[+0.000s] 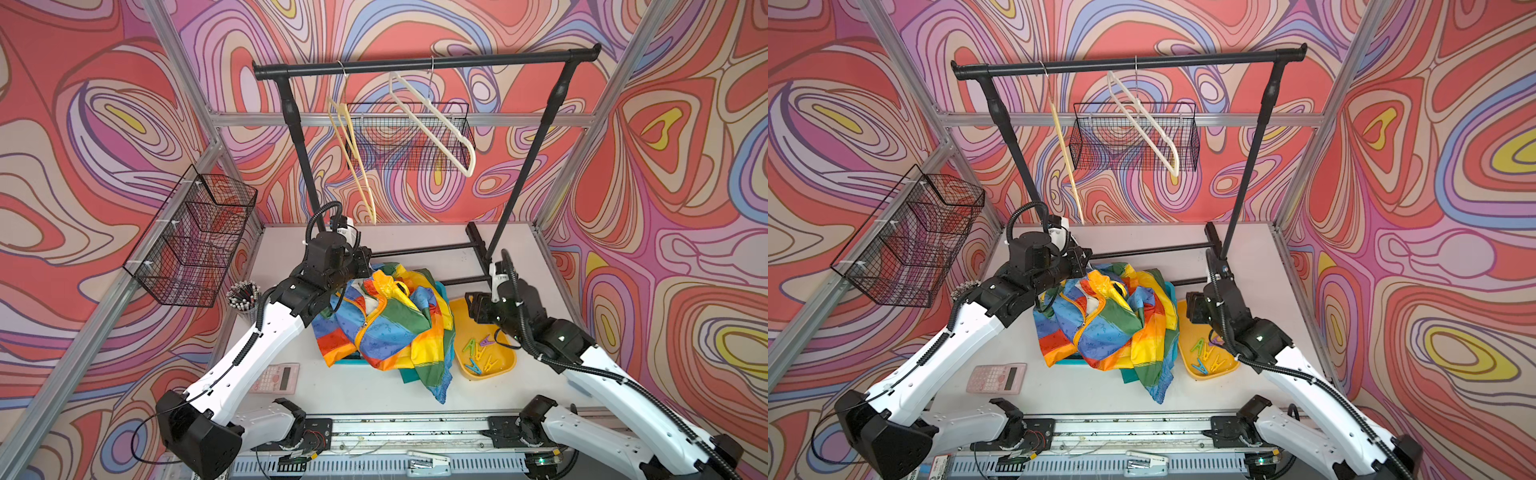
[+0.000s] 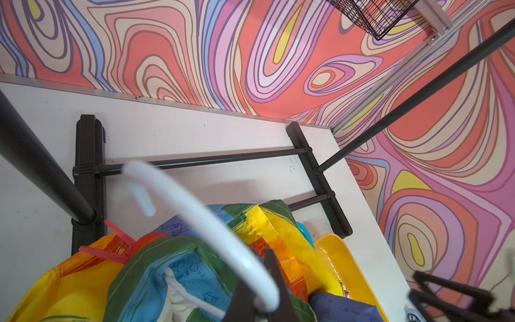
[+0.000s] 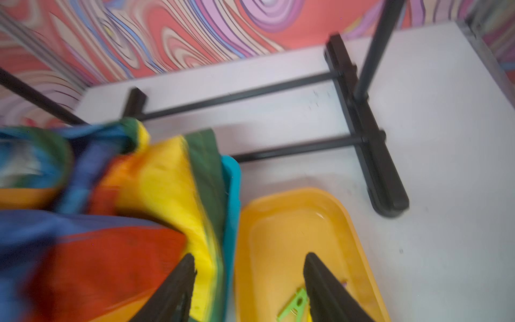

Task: Remove the clothespins securing jackets to the hanger
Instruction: Place the clothespin in the storage box, then adjust the jacket in the basket.

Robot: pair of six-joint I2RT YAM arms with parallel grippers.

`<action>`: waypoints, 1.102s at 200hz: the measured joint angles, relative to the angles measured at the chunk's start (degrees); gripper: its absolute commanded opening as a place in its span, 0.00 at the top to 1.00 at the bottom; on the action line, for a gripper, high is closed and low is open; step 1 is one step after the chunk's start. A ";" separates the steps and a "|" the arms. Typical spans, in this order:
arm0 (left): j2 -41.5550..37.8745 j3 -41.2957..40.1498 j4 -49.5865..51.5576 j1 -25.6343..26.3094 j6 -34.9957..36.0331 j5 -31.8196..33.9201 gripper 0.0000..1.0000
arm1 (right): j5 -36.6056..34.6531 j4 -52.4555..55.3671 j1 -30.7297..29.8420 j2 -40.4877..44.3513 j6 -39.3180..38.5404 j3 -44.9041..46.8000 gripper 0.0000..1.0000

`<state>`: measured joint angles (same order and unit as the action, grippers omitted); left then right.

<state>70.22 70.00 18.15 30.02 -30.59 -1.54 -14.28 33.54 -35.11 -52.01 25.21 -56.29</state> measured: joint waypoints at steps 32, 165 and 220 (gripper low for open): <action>-0.07 0.00 0.00 1.29 0.70 1.60 1.00 | -3.23 -2.54 -15.39 -7.13 -6.16 -14.27 0.32; -1.09 0.04 0.02 4.61 2.05 3.13 1.00 | -2.32 2.38 -23.96 -31.82 -15.08 -28.44 0.97; -6.01 -0.15 1.07 5.92 2.71 1.66 0.38 | -0.24 -4.04 -24.28 -23.28 -16.87 -17.62 1.00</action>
<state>64.20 69.84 19.22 35.94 -27.88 0.12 -14.52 29.50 -59.40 -75.29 8.34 -73.91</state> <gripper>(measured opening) 0.373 0.032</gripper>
